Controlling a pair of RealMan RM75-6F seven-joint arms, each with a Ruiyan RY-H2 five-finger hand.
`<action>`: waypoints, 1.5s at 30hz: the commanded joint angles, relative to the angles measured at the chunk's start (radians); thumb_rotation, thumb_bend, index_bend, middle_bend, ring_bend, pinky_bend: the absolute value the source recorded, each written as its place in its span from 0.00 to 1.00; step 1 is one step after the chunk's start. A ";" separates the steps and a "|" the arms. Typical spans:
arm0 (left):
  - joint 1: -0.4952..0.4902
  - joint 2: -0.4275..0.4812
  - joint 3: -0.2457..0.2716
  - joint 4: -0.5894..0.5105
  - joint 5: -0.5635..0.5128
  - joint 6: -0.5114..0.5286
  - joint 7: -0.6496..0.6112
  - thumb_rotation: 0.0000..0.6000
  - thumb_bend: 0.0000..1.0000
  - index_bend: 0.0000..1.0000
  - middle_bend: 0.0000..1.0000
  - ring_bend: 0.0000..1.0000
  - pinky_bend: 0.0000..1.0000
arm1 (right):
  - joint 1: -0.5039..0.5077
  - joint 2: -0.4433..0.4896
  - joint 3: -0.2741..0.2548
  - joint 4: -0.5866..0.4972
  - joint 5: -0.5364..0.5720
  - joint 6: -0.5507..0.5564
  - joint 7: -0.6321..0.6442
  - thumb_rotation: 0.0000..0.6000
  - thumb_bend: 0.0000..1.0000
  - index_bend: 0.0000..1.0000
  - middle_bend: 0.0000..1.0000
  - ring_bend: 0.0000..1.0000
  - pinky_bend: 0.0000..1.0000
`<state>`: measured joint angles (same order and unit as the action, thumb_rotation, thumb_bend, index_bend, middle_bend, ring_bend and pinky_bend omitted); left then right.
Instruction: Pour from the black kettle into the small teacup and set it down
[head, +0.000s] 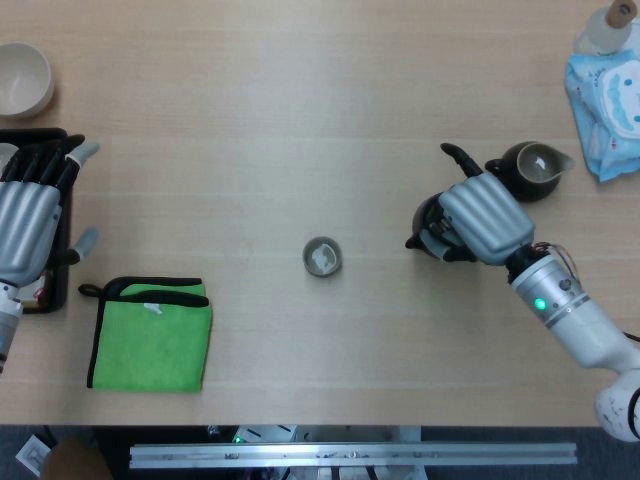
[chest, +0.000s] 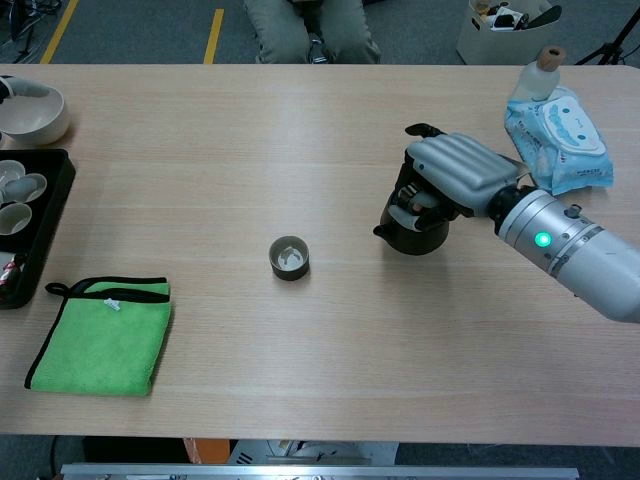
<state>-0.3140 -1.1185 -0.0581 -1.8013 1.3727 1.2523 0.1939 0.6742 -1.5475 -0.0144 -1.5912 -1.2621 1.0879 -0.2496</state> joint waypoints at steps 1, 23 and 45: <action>-0.001 -0.002 0.001 -0.002 -0.004 -0.004 0.006 1.00 0.28 0.11 0.11 0.11 0.13 | -0.013 -0.029 0.003 0.046 -0.013 -0.016 0.021 1.00 0.38 1.00 0.93 0.85 0.00; -0.001 -0.002 0.004 -0.004 -0.029 -0.018 0.012 1.00 0.28 0.11 0.11 0.11 0.13 | -0.051 -0.137 0.032 0.156 -0.031 -0.068 0.040 1.00 0.38 1.00 0.92 0.83 0.00; -0.003 0.000 0.006 -0.006 -0.039 -0.029 0.006 1.00 0.28 0.11 0.11 0.11 0.13 | -0.055 -0.118 0.052 0.123 0.007 -0.136 -0.019 1.00 0.38 0.73 0.61 0.50 0.00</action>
<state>-0.3169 -1.1181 -0.0519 -1.8075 1.3343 1.2232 0.2003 0.6191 -1.6664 0.0368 -1.4677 -1.2556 0.9527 -0.2678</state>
